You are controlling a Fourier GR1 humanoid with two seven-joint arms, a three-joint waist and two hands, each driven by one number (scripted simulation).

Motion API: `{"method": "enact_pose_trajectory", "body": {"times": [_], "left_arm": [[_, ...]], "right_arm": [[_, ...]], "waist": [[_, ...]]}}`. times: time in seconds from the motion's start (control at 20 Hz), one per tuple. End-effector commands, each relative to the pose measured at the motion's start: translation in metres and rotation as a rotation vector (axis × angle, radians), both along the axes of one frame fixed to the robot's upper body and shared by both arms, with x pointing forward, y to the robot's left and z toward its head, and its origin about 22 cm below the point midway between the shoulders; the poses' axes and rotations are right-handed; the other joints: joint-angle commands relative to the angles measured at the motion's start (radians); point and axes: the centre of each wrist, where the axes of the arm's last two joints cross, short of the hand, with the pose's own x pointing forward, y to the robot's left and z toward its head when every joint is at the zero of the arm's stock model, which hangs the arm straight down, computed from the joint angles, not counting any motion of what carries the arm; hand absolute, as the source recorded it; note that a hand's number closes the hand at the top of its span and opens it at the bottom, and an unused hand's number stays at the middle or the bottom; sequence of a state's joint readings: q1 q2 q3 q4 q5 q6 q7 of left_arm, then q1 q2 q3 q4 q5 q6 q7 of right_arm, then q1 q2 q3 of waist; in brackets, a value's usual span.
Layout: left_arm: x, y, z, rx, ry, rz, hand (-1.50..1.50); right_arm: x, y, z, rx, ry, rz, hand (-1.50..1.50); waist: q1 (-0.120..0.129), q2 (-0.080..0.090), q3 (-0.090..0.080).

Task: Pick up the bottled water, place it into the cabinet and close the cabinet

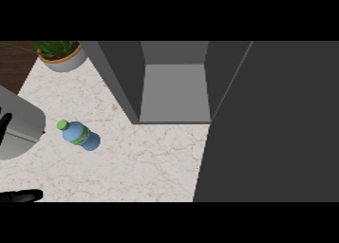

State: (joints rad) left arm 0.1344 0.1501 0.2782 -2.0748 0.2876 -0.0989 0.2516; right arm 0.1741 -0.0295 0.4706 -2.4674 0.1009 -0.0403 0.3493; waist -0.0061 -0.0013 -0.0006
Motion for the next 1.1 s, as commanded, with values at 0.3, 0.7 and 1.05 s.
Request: {"method": "enact_pose_trajectory", "body": {"times": [0.3, 0.7, 1.05], "left_arm": [[0.025, 0.013, -0.060, -0.021, 0.080, 0.025, -1.50], [0.028, 0.031, -0.110, 0.008, 0.162, 0.046, -1.50], [0.038, 0.042, -0.162, -0.030, 0.213, 0.060, -1.50]], "right_arm": [[-0.023, -0.009, 0.010, -0.048, -0.051, -0.050, -1.50], [-0.022, 0.004, 0.019, -0.029, -0.037, -0.058, -1.50], [-0.017, 0.007, 0.012, -0.063, -0.041, -0.054, -1.50]], "waist": [[-0.007, 0.000, 0.000], [-0.002, 0.000, 0.000], [-0.008, 0.001, -0.001]]}}
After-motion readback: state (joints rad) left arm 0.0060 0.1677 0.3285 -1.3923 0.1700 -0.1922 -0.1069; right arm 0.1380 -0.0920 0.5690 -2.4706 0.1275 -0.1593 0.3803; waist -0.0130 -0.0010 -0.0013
